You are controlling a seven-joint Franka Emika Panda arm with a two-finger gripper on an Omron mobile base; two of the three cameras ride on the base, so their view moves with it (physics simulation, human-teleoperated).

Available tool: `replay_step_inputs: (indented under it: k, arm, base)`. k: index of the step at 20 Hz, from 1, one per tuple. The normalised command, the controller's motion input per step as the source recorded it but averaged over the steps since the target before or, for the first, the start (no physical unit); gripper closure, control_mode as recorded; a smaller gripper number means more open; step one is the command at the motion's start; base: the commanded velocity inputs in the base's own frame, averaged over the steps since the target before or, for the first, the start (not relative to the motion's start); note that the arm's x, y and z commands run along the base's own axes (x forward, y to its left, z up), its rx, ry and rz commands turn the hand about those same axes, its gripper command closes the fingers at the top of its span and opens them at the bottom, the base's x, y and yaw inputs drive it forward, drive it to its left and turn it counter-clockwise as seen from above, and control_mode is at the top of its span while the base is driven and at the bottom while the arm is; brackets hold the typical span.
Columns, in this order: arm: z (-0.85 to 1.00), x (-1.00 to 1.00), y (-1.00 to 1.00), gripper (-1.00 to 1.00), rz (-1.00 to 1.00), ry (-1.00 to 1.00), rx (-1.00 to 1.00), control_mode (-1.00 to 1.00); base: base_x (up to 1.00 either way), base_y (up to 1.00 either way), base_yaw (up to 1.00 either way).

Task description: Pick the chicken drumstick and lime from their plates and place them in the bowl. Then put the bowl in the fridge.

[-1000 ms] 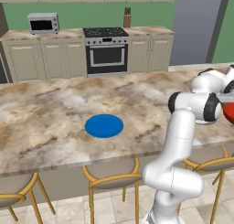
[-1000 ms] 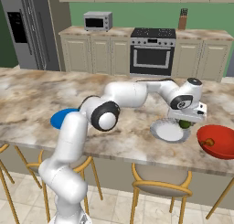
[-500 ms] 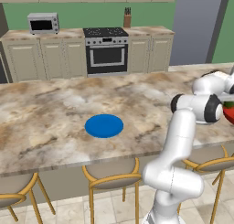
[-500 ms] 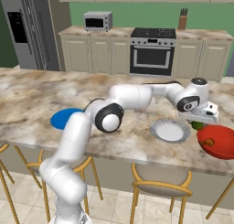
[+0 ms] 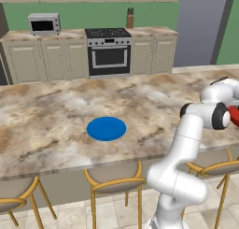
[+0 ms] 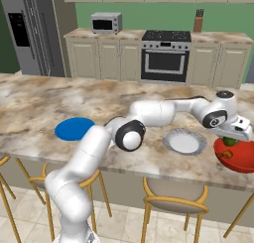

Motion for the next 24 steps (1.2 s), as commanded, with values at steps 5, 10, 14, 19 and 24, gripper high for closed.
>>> replay_step_inputs:
  k: [5,10,14,19,24]
  arm:
    - [0.00,-0.02,-0.62,1.00,-0.07,0.00,0.01,-1.00]
    - [0.00,-0.17,-0.44,1.00,-0.06,0.02,0.07,-1.00]
    - [0.00,-0.21,-0.12,1.00,-0.08,0.06,0.11,-1.00]
    - [0.00,-0.02,0.00,1.00,-0.07,0.02,0.08,-1.00]
    - [0.00,0.08,0.01,1.00,-0.05,0.00,0.06,-1.00]
  base:
    - [0.00,0.00,0.00]
    - [0.00,0.00,0.00]
    - [0.00,0.00,0.00]
    - [0.00,0.00,0.00]
    - [0.00,0.00,0.00]
